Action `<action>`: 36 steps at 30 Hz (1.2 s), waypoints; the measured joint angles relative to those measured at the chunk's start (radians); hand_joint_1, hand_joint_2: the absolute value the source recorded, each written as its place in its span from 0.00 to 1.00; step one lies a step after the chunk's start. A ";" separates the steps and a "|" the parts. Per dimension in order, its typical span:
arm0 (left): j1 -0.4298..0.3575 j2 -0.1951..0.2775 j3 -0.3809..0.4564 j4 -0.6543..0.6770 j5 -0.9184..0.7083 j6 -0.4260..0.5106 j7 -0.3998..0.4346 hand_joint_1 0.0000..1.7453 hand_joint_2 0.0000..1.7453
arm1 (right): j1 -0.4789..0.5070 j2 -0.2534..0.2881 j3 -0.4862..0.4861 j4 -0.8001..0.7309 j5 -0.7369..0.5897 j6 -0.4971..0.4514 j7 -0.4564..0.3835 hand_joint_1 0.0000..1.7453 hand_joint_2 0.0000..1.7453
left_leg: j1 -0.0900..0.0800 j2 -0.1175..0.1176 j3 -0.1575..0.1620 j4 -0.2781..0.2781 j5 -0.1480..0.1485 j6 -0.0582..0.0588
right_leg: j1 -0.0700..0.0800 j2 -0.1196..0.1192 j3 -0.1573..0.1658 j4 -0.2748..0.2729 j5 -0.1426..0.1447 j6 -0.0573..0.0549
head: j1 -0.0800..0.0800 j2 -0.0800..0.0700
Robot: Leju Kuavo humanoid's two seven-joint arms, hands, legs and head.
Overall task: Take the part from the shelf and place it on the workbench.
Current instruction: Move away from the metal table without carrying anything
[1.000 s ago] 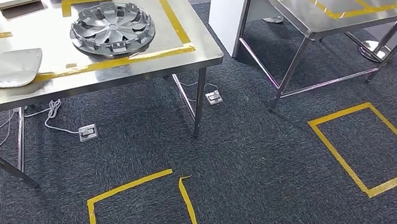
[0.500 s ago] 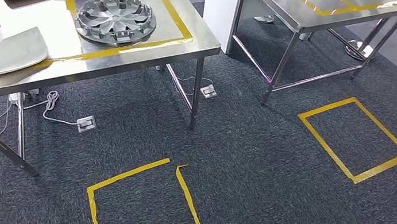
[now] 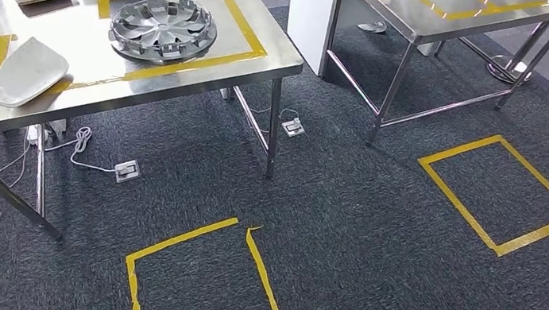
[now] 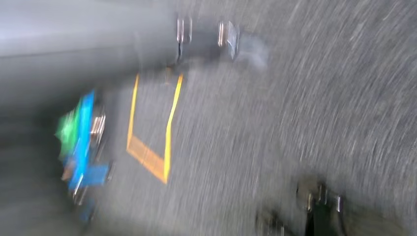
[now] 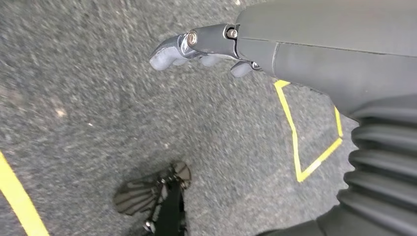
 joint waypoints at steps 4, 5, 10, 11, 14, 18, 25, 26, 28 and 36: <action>0.028 0.000 -0.065 -0.025 0.028 -0.060 -0.055 0.00 1.00 | 0.024 -0.013 0.060 -0.033 -0.038 -0.015 -0.035 0.00 1.00 | 0.000 -0.001 -0.002 0.000 -0.001 -0.002 | 0.000 0.000 -0.001 0.000 -0.001 0.000 | 0.000 0.000; 0.035 0.000 -0.083 -0.032 0.035 -0.076 -0.068 0.00 1.00 | 0.030 -0.017 0.076 -0.043 -0.048 -0.019 -0.043 0.00 1.00 | 0.000 -0.001 -0.002 0.000 -0.002 -0.002 | -0.001 0.000 -0.002 0.000 -0.001 0.000 | 0.000 0.000; 0.069 0.003 -0.178 -0.070 0.070 -0.150 -0.136 0.00 0.50 | 0.065 -0.031 0.156 -0.088 -0.096 -0.038 -0.087 0.00 0.25 | 0.000 -0.001 -0.005 0.000 -0.003 0.000 | -0.003 -0.001 -0.004 0.000 -0.001 0.001 | 0.000 0.000; 0.076 0.004 -0.197 -0.078 0.077 -0.165 -0.150 0.00 0.25 | 0.072 -0.034 0.172 -0.097 -0.105 -0.042 -0.096 0.00 0.00 | 0.000 -0.001 -0.005 0.001 -0.003 0.000 | -0.003 -0.001 -0.004 0.000 -0.001 0.001 | 0.000 0.000; 0.094 0.008 -0.252 -0.099 0.097 -0.210 -0.190 0.00 0.00 | 0.090 -0.041 0.218 -0.122 -0.134 -0.053 -0.122 0.00 0.00 | 0.000 -0.002 -0.006 0.001 -0.004 0.001 | -0.003 -0.001 -0.005 0.000 -0.001 0.002 | 0.000 0.000; 0.112 0.010 -0.307 -0.121 0.122 -0.263 -0.238 0.00 0.00 | 0.108 -0.049 0.262 -0.146 -0.167 -0.066 -0.152 0.00 0.00 | 0.000 -0.002 -0.007 0.002 -0.004 0.002 | -0.004 -0.001 -0.005 0.000 -0.001 0.002 | 0.000 0.000; 0.123 0.013 -0.346 -0.136 0.129 -0.280 -0.253 0.00 0.00 | 0.118 -0.054 0.294 -0.161 -0.179 -0.072 -0.161 0.00 0.00 | 0.000 -0.002 -0.008 0.003 -0.005 0.002 | -0.004 -0.001 -0.006 0.000 -0.001 0.003 | 0.000 0.000; 0.123 0.013 -0.348 -0.137 0.130 -0.280 -0.254 0.00 0.00 | 0.119 -0.054 0.296 -0.162 -0.179 -0.072 -0.161 0.00 0.00 | 0.000 -0.002 -0.008 0.004 -0.005 0.002 | -0.004 -0.001 -0.006 0.000 -0.001 0.003 | 0.000 0.000; 0.124 0.014 -0.352 -0.139 0.130 -0.280 -0.254 0.00 0.00 | 0.120 -0.055 0.299 -0.163 -0.179 -0.073 -0.161 0.00 0.00 | 0.000 -0.002 -0.008 0.004 -0.005 0.002 | -0.004 -0.001 -0.006 0.000 -0.001 0.003 | 0.000 0.000; 0.125 0.015 -0.360 -0.141 0.130 -0.280 -0.254 0.00 0.00 | 0.120 -0.056 0.303 -0.163 -0.179 -0.074 -0.161 0.00 0.00 | 0.000 -0.002 -0.009 0.004 -0.005 0.002 | -0.004 -0.001 -0.006 0.000 -0.001 0.004 | 0.000 0.000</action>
